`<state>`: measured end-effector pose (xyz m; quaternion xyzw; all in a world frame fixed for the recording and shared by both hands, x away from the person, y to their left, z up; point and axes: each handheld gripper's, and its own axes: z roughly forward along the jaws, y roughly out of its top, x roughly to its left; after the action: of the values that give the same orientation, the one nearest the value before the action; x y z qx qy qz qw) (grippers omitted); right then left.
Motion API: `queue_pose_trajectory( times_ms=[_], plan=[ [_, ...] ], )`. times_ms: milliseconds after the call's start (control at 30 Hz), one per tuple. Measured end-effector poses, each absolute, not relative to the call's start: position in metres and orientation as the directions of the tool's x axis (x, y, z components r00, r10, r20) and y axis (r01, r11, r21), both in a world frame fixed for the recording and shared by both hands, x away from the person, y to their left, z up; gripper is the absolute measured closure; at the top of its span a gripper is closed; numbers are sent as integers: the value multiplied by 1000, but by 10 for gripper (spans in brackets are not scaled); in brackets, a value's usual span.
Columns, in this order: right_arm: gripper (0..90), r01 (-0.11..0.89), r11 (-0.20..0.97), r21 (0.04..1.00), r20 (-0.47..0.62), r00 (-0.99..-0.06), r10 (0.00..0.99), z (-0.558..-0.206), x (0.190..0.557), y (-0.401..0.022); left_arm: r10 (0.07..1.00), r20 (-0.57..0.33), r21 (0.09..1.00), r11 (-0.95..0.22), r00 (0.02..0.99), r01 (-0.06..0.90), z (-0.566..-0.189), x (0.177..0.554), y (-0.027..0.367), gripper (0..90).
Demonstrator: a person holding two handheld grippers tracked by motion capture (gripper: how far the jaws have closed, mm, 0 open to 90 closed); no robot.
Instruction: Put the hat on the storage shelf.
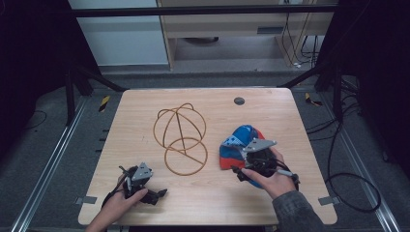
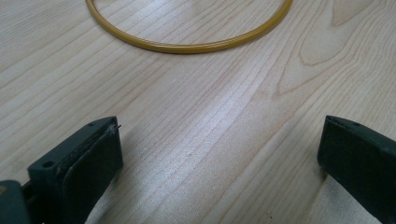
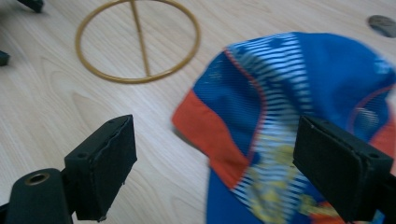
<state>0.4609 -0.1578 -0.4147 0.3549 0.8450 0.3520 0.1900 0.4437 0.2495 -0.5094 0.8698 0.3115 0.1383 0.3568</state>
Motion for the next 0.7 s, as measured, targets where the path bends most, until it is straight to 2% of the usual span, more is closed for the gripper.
queue_pose_trajectory(
  times_ms=[233, 400, 700],
  plan=[
    [204, 527, 532, 663, -83, -654, 752, -393, 485, -184, 641, 19, 707, -551, 767, 444, -509, 444, 249, 0],
    [232, 582, 528, 619, -42, -647, 761, -386, 501, -196, 643, 23, 707, -552, 766, 443, -509, 443, 249, 0],
    [152, 632, 514, 579, 23, -643, 765, -386, 522, -195, 644, 20, 709, -548, 765, 444, -510, 443, 249, 0]
  ],
)
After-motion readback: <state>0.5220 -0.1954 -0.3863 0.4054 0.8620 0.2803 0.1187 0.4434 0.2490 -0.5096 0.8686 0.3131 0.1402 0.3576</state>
